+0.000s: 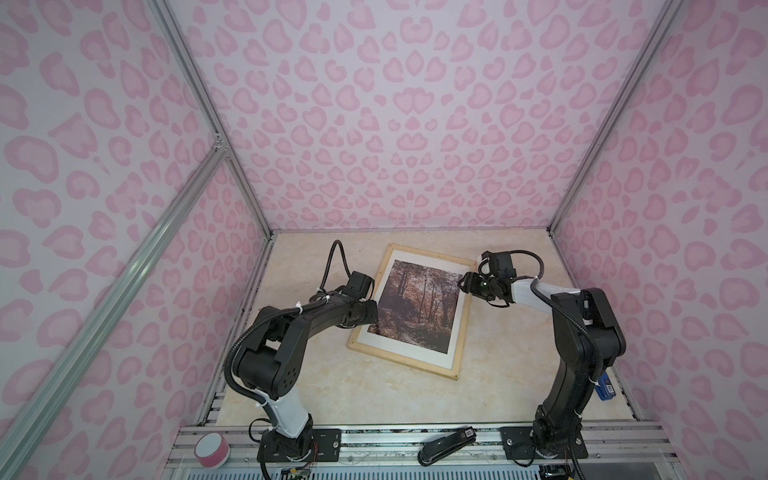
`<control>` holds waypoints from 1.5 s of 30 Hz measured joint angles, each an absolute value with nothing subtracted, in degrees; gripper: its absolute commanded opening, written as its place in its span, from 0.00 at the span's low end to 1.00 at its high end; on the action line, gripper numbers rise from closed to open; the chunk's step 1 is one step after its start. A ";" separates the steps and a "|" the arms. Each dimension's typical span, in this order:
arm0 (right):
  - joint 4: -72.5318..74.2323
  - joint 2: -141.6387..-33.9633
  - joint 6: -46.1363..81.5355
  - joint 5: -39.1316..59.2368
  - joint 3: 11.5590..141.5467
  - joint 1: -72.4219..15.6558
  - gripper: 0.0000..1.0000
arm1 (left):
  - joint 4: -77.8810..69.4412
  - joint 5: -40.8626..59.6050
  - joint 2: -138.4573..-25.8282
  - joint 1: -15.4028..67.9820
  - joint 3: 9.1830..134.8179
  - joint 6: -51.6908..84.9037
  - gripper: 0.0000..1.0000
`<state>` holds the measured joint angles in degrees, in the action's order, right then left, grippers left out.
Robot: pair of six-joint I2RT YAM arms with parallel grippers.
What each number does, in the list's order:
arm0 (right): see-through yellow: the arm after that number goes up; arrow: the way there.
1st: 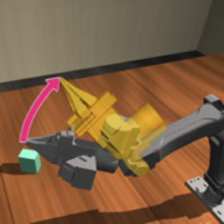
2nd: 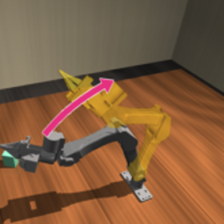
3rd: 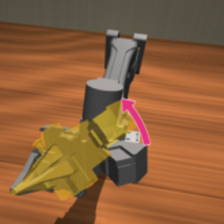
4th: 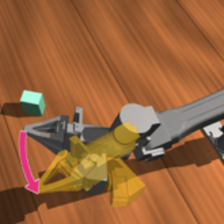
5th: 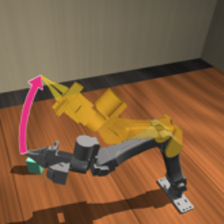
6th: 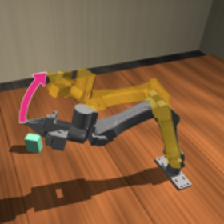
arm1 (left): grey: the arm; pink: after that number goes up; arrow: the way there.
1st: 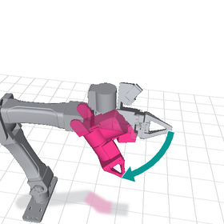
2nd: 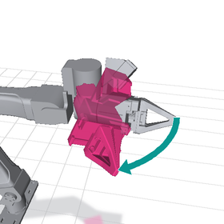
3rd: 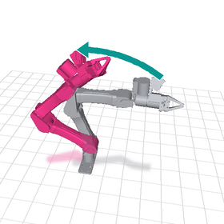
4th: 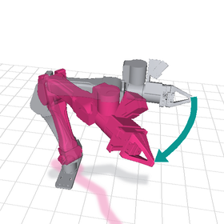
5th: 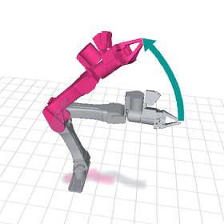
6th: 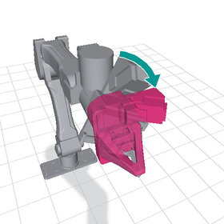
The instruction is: Put the photo into the frame
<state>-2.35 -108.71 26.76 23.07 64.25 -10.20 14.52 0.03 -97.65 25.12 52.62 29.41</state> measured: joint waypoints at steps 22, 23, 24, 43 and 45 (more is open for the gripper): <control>0.10 -108.12 26.59 23.38 60.29 -14.35 0.60 | 21.04 -2.00 -86.02 33.71 46.02 39.03 0.64; 0.03 -107.96 26.59 23.33 60.27 -14.35 0.60 | 21.10 -2.31 -85.95 33.71 46.57 38.85 0.65; -0.30 -107.63 26.65 23.59 60.18 -14.35 0.60 | 20.58 -1.93 -85.91 33.69 47.31 38.50 0.65; -2.83 -104.44 25.39 24.23 57.82 -13.87 0.58 | 14.76 -1.26 -92.62 25.02 52.42 30.35 0.66; -2.81 -104.38 25.45 24.25 57.04 -13.87 0.58 | 14.55 -1.21 -93.45 24.91 52.66 30.33 0.66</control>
